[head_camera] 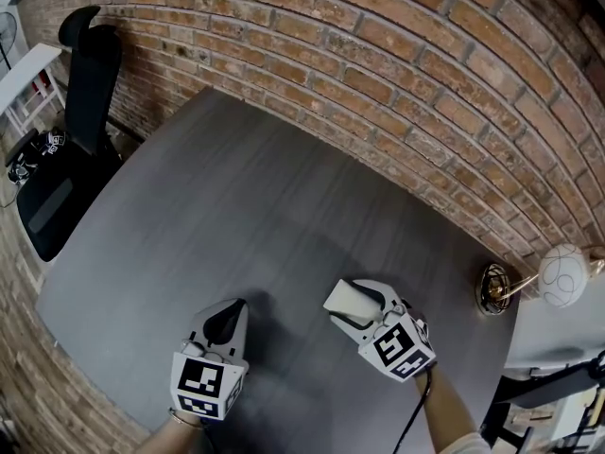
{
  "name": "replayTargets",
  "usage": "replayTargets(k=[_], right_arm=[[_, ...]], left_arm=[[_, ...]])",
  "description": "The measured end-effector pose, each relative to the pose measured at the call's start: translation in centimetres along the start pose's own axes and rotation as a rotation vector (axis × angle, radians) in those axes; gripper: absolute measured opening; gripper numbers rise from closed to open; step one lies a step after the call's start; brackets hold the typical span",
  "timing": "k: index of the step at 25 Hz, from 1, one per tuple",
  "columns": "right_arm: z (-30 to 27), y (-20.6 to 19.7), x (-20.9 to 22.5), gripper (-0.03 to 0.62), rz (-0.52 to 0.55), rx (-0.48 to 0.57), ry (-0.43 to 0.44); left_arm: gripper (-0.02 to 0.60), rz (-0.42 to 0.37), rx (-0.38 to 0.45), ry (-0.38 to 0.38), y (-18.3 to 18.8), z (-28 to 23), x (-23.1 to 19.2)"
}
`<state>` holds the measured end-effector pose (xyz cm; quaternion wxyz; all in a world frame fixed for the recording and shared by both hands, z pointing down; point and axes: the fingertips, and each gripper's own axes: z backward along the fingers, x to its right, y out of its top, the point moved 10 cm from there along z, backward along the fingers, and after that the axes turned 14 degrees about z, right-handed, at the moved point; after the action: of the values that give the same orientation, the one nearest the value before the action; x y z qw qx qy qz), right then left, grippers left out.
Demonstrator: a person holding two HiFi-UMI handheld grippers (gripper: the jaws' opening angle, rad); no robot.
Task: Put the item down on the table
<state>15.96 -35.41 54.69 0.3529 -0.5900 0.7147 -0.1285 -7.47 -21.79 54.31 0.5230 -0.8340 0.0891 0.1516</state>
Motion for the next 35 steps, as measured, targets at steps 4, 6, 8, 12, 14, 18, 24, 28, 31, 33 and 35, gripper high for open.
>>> replayTargets(k=[4, 6, 8, 12, 14, 18, 24, 28, 31, 33, 35], right_arm=[[-0.4, 0.0, 0.0, 0.295, 0.009, -0.01, 0.017], [-0.5, -0.1, 0.1, 0.295, 0.008, -0.012, 0.022], [-0.6, -0.2, 0.1, 0.295, 0.005, -0.017, 0.03], [-1.1, 0.0, 0.1, 0.295, 0.012, -0.053, 0.054], [-1.2, 0.1, 0.1, 0.295, 0.011, -0.068, 0.063], [-1.4, 0.1, 0.6, 0.295, -0.041, -0.076, 0.076], [-1.5, 0.0, 1.0, 0.295, -0.082, -0.085, 0.1], [-1.8, 0.0, 1.4, 0.296, -0.119, -0.114, 0.126], [-2.2, -0.5, 1.7, 0.296, -0.12, -0.137, 0.138], [-2.6, -0.8, 1.8, 0.296, -0.113, -0.146, 0.146], [-2.8, -0.9, 1.7, 0.298, -0.109, -0.149, 0.147]], left_arm=[[0.015, 0.002, -0.001, 0.005, -0.1, 0.0, -0.2], [0.015, 0.006, -0.001, 0.008, -0.3, -0.1, -0.3], [0.015, 0.012, -0.001, 0.009, -0.4, -0.2, -0.3], [0.015, 0.015, -0.001, 0.006, -0.3, -0.3, -0.2], [0.015, 0.012, -0.003, 0.004, -0.3, -0.3, -0.2], [0.015, 0.012, -0.009, 0.006, -0.4, -0.3, -0.4], [0.015, 0.01, -0.018, -0.003, -0.3, -0.3, -0.3], [0.015, 0.014, -0.022, -0.014, -0.3, -0.4, -0.1], [0.015, 0.013, -0.019, -0.014, -0.1, -0.3, 0.0], [0.015, 0.012, -0.018, -0.012, 0.0, -0.2, 0.0], [0.015, 0.01, -0.018, -0.008, 0.1, 0.0, -0.1]])
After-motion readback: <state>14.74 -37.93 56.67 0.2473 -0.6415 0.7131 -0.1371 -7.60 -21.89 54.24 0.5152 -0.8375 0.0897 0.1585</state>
